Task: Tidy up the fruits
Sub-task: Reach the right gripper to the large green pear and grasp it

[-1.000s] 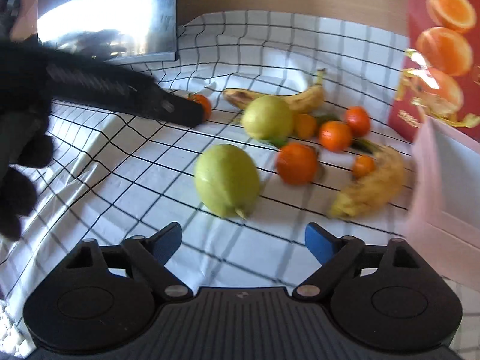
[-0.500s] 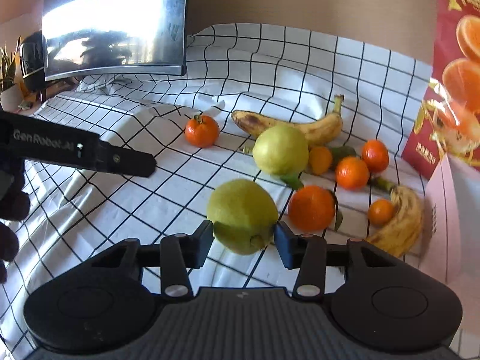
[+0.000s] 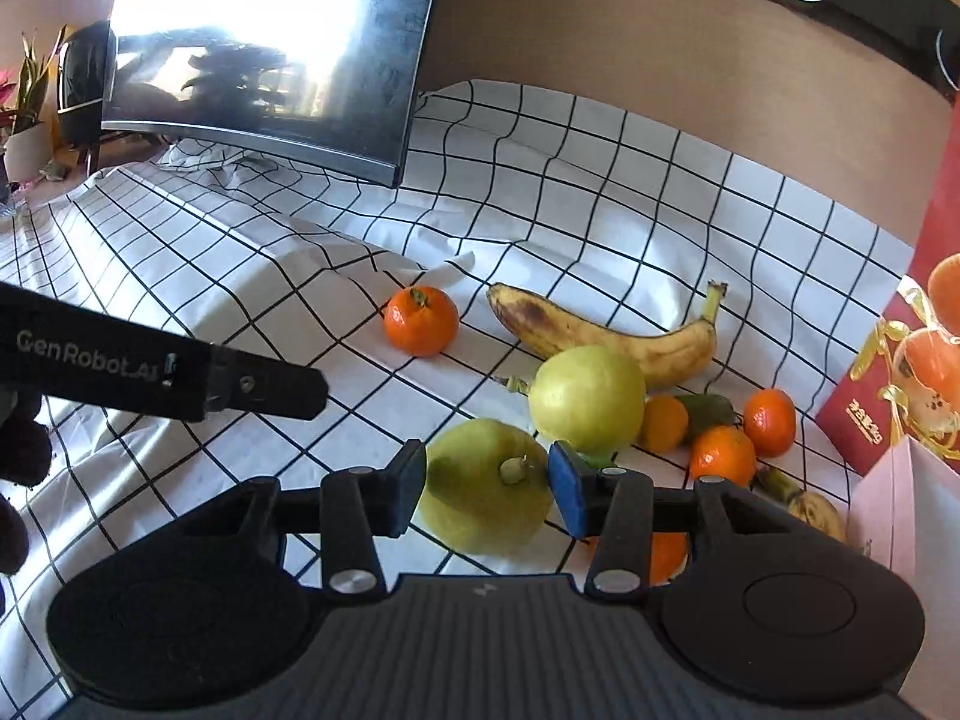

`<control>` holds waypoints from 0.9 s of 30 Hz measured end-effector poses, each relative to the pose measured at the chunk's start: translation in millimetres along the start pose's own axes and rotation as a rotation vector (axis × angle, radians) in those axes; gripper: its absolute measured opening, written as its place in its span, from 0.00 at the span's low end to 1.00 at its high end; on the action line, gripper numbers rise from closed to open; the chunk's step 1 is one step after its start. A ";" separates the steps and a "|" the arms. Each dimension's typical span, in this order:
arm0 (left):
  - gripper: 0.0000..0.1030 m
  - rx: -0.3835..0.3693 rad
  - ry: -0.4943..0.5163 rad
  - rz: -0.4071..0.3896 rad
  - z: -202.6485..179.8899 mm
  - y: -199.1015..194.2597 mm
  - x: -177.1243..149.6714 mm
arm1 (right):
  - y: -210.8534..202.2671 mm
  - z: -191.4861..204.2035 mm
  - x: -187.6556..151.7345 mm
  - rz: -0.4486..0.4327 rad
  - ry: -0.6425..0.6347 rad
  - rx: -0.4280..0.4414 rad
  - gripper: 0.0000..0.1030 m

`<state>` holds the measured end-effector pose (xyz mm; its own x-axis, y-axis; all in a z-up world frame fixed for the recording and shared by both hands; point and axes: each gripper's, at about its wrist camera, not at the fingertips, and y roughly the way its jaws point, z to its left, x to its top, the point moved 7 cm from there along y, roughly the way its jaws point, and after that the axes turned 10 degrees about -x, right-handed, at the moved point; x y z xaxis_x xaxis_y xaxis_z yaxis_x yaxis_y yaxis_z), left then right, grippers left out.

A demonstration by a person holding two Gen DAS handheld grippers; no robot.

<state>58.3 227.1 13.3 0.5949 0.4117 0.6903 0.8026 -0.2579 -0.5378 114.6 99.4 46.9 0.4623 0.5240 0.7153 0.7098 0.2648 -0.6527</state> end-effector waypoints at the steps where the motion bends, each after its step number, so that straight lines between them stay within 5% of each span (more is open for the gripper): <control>1: 0.46 0.005 -0.008 0.002 2.8 -0.2 -0.9 | 1.2 -0.3 0.6 -0.001 0.000 -0.002 0.45; 10: 0.46 0.014 -0.023 0.030 10.9 3.7 -6.1 | 18.1 -2.0 -0.6 0.009 0.024 -0.018 0.56; 18: 0.46 0.032 -0.034 0.041 16.9 2.8 -8.4 | 37.1 -0.8 -16.8 0.094 0.127 0.067 0.57; 27: 0.46 0.026 0.003 0.049 8.3 6.0 -6.2 | 10.2 -13.4 -14.3 0.075 0.147 0.045 0.57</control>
<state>59.0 230.2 1.8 0.6333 0.3965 0.6647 0.7714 -0.2545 -0.5832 122.3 83.7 33.3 0.5881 0.4207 0.6908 0.6473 0.2674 -0.7138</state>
